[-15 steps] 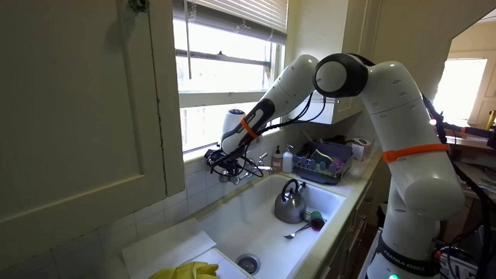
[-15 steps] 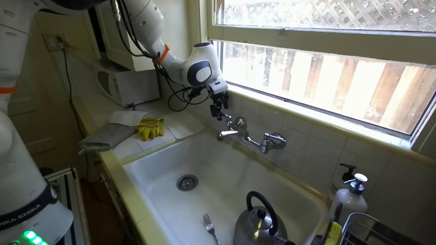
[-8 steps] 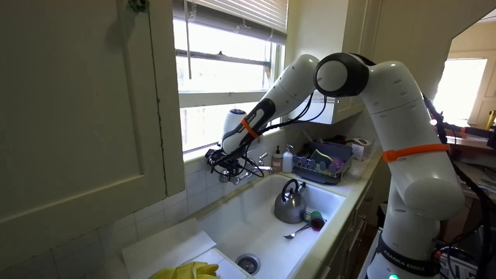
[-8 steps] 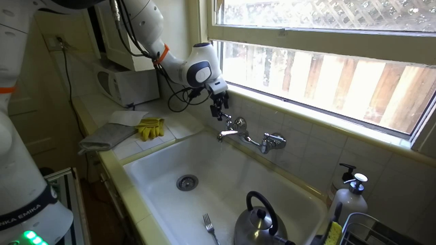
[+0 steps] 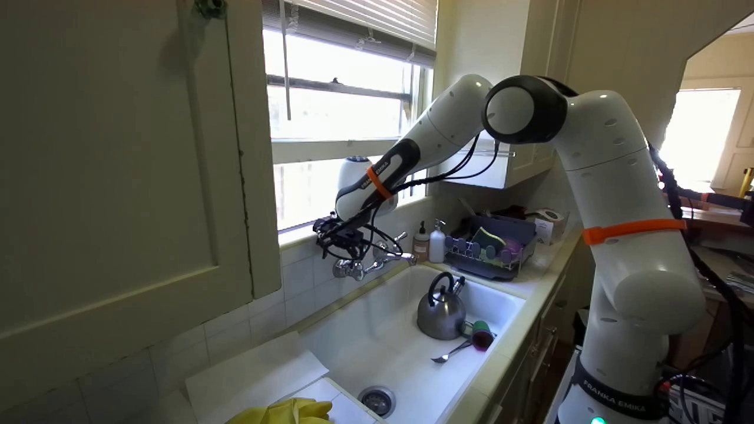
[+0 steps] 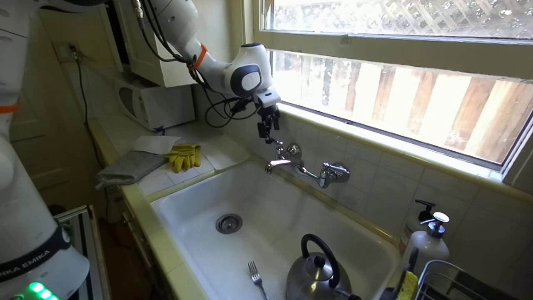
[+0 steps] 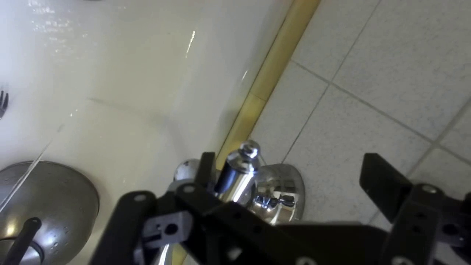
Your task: Open then close the tap
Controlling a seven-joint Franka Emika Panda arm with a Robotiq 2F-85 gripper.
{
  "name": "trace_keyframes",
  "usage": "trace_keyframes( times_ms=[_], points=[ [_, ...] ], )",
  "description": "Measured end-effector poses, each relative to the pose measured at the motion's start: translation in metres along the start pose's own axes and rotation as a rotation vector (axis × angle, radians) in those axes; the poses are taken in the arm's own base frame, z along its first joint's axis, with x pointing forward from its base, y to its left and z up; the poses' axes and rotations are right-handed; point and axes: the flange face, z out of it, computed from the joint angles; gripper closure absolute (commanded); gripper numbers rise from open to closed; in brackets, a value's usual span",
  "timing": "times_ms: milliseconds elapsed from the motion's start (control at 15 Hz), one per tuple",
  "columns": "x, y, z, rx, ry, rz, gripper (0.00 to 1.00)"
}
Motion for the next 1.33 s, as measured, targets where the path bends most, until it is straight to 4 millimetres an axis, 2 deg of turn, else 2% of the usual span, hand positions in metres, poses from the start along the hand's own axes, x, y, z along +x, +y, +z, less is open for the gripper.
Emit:
trace_keyframes(
  times_ms=[733, 1333],
  points=[
    [0.010, 0.003, 0.000, 0.021, -0.042, 0.092, 0.00],
    [0.009, 0.004, 0.000, 0.036, -0.056, 0.132, 0.00]
  ],
)
